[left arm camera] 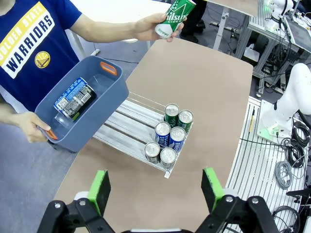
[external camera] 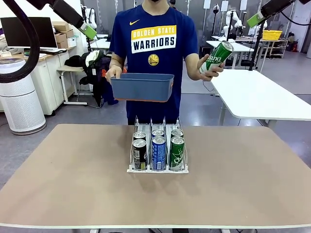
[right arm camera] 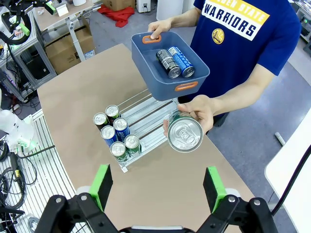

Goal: Fill the beverage cans into the dispenser.
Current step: Pick up the Sprite handed by the human.

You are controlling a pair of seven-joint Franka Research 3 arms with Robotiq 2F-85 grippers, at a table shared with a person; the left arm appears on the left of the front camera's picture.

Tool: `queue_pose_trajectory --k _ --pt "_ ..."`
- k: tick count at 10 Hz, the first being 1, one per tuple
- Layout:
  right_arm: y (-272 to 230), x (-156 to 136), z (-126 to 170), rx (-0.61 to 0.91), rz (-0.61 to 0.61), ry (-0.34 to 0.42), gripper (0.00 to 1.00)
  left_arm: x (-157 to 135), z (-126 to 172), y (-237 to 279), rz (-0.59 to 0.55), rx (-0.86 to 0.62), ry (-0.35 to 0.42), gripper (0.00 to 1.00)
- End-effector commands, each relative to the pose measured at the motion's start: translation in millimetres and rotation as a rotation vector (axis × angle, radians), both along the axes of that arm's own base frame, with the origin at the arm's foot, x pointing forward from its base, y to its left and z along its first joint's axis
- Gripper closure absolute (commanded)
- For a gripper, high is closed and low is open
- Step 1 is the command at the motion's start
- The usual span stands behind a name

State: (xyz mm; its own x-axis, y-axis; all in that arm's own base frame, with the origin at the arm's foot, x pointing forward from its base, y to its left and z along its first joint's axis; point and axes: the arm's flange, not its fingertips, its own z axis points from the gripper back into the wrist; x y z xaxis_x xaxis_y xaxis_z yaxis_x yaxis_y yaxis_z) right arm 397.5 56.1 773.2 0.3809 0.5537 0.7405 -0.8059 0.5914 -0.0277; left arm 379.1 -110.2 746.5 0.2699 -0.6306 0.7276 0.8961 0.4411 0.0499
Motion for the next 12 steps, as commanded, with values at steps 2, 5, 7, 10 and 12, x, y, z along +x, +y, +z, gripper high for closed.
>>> queue_pose_trajectory --k 2,5,7,10,12 --pt "0.3 0.2 -1.0 0.013 0.006 0.001 0.00 -1.5 -0.5 1.1 0.001 0.004 0.009 0.00" --pt "0.3 0.2 -1.0 0.013 0.006 0.001 0.00 -1.5 -0.5 1.1 0.001 0.004 0.009 0.00" --pt "0.3 0.2 -1.0 0.013 0.006 0.001 0.00 -1.5 -0.5 1.1 0.001 0.004 0.009 0.00" --pt "3.2 20.1 5.5 -0.058 -0.088 0.018 0.00 -1.5 -0.5 1.1 0.001 0.004 0.009 0.00" --pt "20.9 29.0 -10.6 -0.094 -0.095 0.017 0.00 -1.5 -0.5 1.1 0.001 0.004 0.009 0.00"
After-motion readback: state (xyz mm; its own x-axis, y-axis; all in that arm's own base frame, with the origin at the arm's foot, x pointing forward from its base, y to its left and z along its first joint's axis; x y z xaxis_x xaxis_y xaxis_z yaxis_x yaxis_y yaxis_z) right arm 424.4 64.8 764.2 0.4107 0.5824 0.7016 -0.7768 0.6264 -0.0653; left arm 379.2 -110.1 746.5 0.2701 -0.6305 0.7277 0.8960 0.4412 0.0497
